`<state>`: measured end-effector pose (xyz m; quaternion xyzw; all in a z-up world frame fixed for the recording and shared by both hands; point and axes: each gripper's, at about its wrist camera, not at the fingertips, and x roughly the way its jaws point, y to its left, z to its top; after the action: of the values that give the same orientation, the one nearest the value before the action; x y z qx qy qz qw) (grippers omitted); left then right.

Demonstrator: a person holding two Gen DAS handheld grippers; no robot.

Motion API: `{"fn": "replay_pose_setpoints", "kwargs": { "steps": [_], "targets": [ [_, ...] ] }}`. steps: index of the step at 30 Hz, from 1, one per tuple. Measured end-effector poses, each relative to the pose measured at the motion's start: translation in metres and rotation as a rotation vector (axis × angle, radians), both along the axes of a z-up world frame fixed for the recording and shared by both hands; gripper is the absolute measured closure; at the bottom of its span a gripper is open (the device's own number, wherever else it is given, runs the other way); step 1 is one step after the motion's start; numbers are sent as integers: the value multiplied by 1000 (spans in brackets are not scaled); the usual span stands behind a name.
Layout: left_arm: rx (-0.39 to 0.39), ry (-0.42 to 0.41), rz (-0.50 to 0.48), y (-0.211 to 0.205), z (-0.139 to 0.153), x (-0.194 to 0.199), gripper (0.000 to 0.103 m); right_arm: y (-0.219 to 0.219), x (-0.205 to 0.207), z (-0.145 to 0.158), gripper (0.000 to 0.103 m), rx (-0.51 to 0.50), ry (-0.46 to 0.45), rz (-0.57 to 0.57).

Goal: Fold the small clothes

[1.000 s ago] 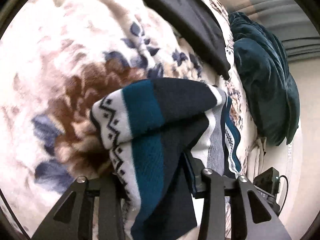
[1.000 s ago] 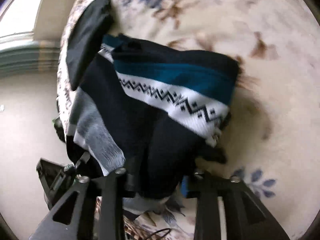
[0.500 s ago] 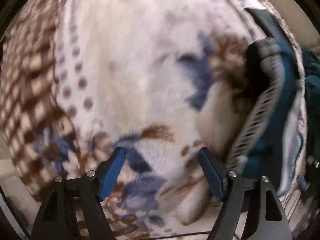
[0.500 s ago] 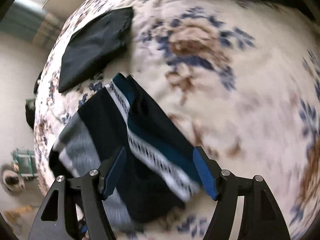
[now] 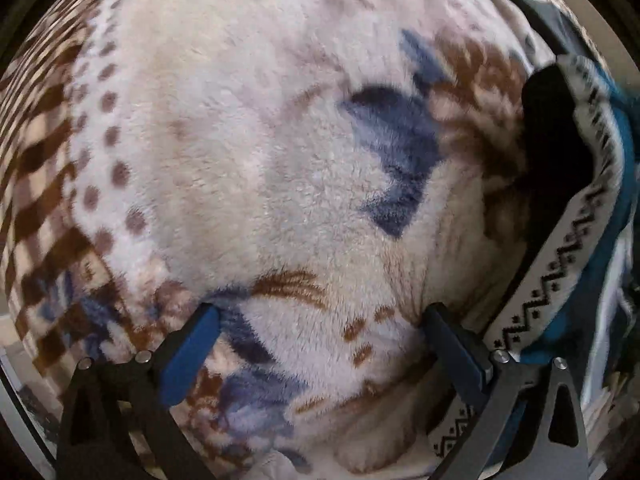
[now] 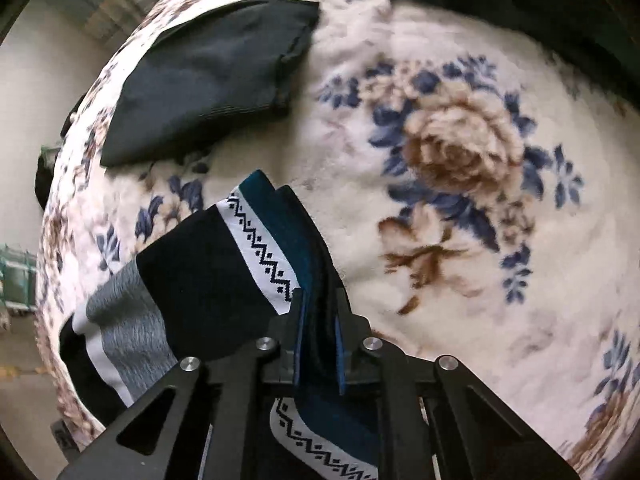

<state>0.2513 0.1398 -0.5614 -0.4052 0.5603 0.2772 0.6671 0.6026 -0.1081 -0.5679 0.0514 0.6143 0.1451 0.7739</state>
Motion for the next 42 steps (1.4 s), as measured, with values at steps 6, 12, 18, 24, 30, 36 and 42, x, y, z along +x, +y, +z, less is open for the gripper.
{"fn": "replay_pose_setpoints", "kwargs": {
  "steps": [6, 12, 18, 24, 30, 36, 42],
  "targets": [
    [41, -228, -39, 1, 50, 6, 0, -16, 13, -18, 23, 119, 108, 61],
    [-52, -359, -261, -5, 19, 65, 0, -31, 26, -60, 15, 289, 272, 136],
    [-165, -512, -295, -6, 21, 90, 53, -21, 8, -82, 25, 521, 402, 163],
    [-155, -503, -506, -2, 51, 135, 75, -42, -30, -78, 74, 617, 383, 11],
    [-237, -460, -667, 35, 52, 188, 65, -61, -90, -67, 71, 669, 380, -74],
    [-394, -484, -572, 44, 16, 162, 27, -72, -88, -86, 31, 548, 323, -144],
    [-323, -587, -578, 20, 35, 169, 74, -55, -87, -85, 74, 660, 309, -119]
  ]
}}
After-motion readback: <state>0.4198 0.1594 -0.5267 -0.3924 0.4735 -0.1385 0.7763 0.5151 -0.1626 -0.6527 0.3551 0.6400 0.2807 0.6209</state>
